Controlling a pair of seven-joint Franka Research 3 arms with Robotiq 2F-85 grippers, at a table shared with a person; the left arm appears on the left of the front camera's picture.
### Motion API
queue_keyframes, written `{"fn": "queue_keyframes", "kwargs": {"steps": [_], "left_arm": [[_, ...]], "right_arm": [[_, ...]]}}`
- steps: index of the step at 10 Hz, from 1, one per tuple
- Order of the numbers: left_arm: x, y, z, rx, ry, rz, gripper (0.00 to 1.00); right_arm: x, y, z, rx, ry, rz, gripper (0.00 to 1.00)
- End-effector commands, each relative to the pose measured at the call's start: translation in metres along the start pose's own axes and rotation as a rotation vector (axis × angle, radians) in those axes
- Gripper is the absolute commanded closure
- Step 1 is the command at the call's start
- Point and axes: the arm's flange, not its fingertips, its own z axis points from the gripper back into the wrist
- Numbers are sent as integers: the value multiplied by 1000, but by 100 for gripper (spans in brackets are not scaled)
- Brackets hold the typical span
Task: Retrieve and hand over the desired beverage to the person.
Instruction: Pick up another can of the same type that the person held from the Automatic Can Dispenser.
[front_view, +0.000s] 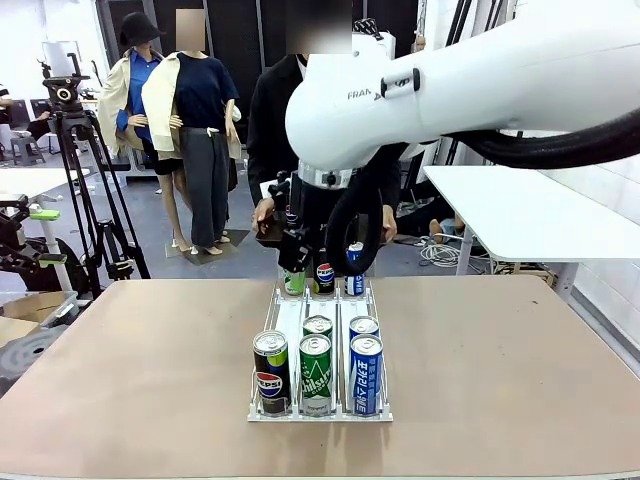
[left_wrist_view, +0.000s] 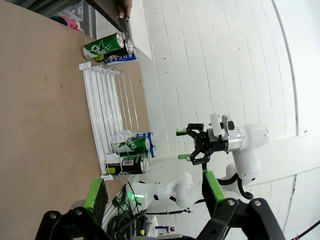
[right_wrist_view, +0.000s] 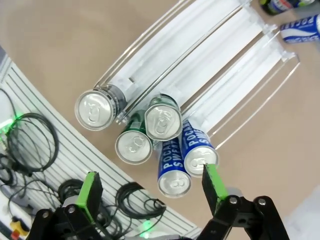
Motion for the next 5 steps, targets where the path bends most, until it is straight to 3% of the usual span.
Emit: {"fn": "queue_keyframes", "kwargs": {"steps": [1,5], "left_arm": [[-1,-1,1,-1,-1,-5,0],[-1,-1,1,-1,-1,-5,0]], "right_arm": [[-11,12,-15,-48,-18,-24,0],[-13,21,-49,-48,19,-25,0]]}}
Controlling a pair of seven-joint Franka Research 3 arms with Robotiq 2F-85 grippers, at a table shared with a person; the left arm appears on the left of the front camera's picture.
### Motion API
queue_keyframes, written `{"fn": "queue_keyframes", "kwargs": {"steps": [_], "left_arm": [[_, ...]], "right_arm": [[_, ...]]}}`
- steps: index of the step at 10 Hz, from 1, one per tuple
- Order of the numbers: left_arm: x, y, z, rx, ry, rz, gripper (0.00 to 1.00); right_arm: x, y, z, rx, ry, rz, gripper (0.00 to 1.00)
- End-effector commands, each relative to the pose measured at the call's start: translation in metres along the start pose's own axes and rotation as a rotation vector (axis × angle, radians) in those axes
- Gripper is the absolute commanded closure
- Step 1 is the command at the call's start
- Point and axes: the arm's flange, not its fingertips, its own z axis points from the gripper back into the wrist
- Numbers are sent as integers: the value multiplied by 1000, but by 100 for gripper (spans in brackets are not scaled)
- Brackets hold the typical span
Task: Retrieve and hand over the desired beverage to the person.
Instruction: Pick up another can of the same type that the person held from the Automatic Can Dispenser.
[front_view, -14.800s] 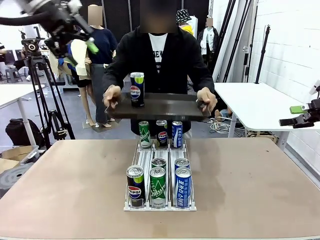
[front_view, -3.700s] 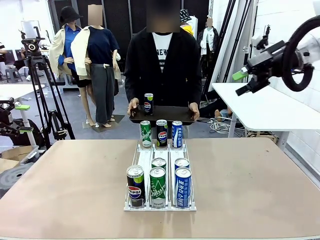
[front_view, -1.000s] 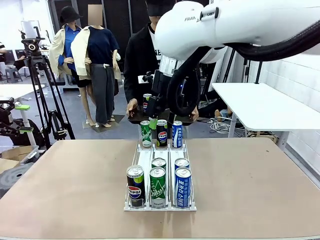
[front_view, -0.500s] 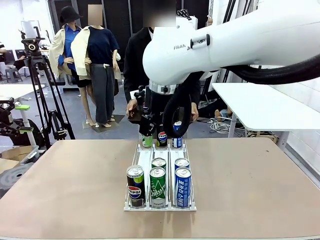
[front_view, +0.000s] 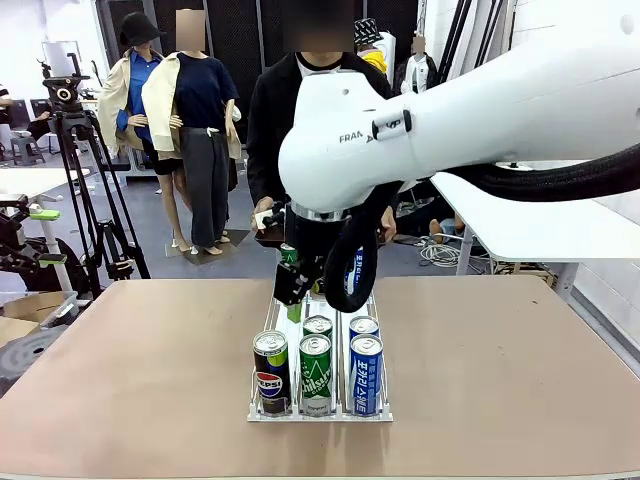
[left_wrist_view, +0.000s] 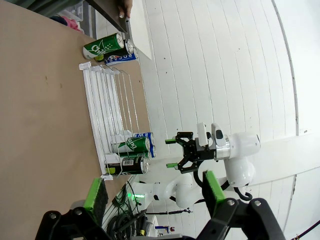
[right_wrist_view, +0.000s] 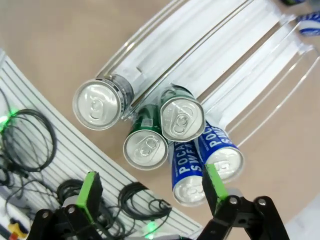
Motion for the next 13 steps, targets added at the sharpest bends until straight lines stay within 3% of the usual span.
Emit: {"fn": "queue_keyframes", "kwargs": {"steps": [1,8,13], "left_arm": [[-1,-1,1,-1,-1,-5,0],[-1,-1,1,-1,-1,-5,0],[-1,-1,1,-1,-1,-5,0]], "right_arm": [[0,5,-16,-50,-10,-20,0],[-9,17,-45,-75,-1,-36,0],[-7,12,-40,-51,4,-41,0]]}}
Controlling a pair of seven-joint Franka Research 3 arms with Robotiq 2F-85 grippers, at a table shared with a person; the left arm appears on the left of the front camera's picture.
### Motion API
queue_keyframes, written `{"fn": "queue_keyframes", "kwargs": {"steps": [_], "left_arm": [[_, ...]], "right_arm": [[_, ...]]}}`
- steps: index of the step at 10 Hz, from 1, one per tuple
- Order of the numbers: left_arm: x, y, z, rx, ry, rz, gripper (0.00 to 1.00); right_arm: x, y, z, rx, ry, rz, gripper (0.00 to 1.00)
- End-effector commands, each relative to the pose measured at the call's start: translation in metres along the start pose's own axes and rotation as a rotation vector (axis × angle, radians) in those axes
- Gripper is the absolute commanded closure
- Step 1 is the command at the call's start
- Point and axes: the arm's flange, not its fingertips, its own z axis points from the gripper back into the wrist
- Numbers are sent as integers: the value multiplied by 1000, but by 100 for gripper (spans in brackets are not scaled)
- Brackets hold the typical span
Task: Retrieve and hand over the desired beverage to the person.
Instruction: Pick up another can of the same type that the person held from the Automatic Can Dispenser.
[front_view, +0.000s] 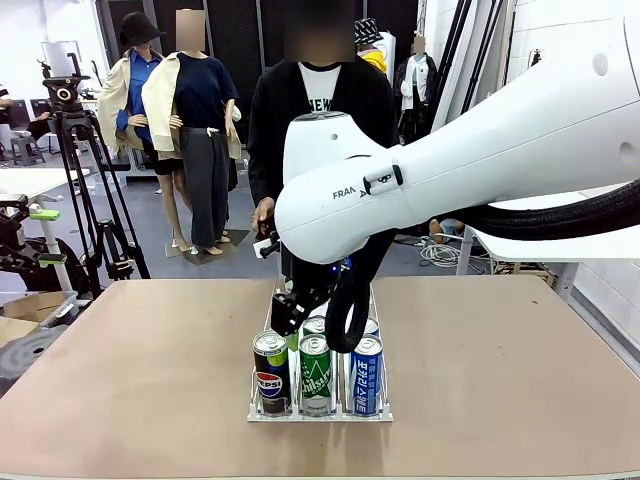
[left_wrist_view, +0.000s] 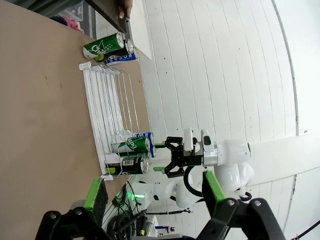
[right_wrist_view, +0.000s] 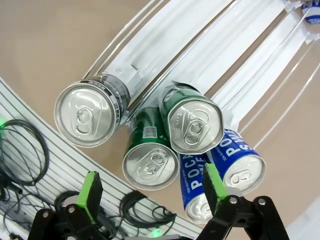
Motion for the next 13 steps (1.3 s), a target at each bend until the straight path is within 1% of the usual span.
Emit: {"fn": "queue_keyframes", "kwargs": {"steps": [1,8,10,13], "left_arm": [[-1,-1,1,-1,-1,-5,0],[-1,-1,1,-1,-1,-5,0],[-1,-1,1,-1,-1,-5,0],[-1,-1,1,-1,-1,-5,0]], "right_arm": [[1,-3,1,0,0,7,0],[1,-3,1,0,0,7,0],[-1,3,2,-6,7,-11,0],[4,12,-2,-19,43,-84,0]]}}
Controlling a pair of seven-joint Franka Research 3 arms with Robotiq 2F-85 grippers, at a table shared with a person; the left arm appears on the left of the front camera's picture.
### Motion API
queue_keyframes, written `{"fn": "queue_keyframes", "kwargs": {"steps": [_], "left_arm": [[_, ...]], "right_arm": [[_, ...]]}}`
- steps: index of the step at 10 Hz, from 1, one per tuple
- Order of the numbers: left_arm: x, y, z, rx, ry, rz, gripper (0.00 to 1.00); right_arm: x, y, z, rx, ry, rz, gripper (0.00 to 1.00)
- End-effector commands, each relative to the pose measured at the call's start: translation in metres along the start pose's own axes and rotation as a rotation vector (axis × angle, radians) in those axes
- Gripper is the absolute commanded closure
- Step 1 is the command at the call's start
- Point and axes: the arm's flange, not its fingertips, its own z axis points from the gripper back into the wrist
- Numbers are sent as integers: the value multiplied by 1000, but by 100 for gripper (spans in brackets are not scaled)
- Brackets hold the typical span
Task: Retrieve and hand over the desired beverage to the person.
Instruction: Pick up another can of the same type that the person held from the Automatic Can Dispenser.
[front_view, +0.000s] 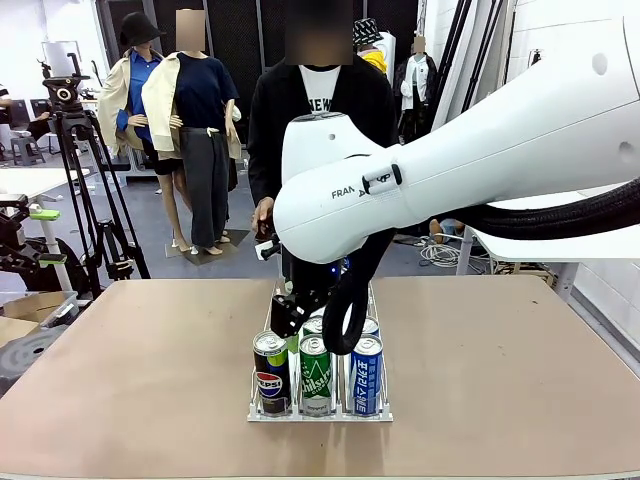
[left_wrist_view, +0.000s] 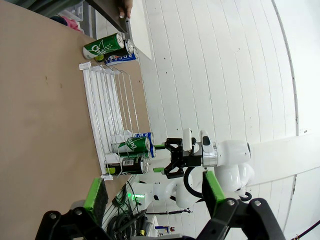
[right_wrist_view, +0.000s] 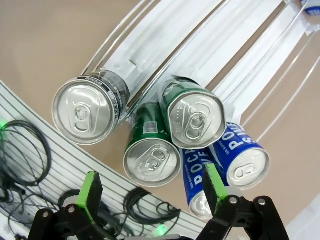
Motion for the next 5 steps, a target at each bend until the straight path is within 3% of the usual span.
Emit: {"fn": "queue_keyframes", "kwargs": {"steps": [1,5], "left_arm": [[-1,-1,1,-1,-1,-5,0],[-1,-1,1,-1,-1,-5,0]], "right_arm": [[7,10,-1,-22,27,-78,0],[8,14,-7,-33,17,-150,0]]}}
